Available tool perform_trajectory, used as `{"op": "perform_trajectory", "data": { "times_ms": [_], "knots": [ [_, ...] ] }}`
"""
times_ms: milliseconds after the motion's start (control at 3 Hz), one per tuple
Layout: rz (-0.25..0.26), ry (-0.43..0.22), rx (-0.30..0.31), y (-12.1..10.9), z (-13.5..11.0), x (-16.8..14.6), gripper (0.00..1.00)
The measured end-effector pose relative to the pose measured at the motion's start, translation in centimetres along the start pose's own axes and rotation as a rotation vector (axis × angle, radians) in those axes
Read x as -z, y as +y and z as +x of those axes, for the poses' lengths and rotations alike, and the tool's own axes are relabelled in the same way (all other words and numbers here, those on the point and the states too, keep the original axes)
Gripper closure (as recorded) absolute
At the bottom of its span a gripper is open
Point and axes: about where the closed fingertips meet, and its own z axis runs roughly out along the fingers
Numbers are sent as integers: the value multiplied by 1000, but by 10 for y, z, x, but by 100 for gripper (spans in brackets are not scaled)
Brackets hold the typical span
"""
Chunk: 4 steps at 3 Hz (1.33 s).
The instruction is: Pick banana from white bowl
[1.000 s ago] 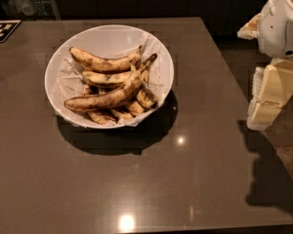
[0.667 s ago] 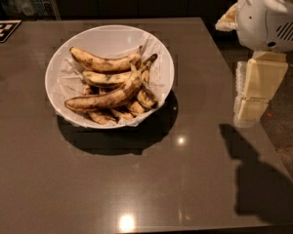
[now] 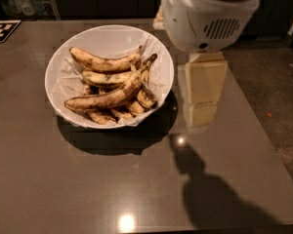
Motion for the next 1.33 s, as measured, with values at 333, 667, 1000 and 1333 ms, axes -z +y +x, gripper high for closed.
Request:
{"op": "perform_trajectory", "data": {
  "times_ms": [333,667,1000,1333],
  "knots": [
    [36,-8,9,-1,-7,11,0],
    [36,-8,9,-1,-7,11,0],
    [36,-8,9,-1,-7,11,0],
    [36,-8,9,-1,-7,11,0]
  ]
}}
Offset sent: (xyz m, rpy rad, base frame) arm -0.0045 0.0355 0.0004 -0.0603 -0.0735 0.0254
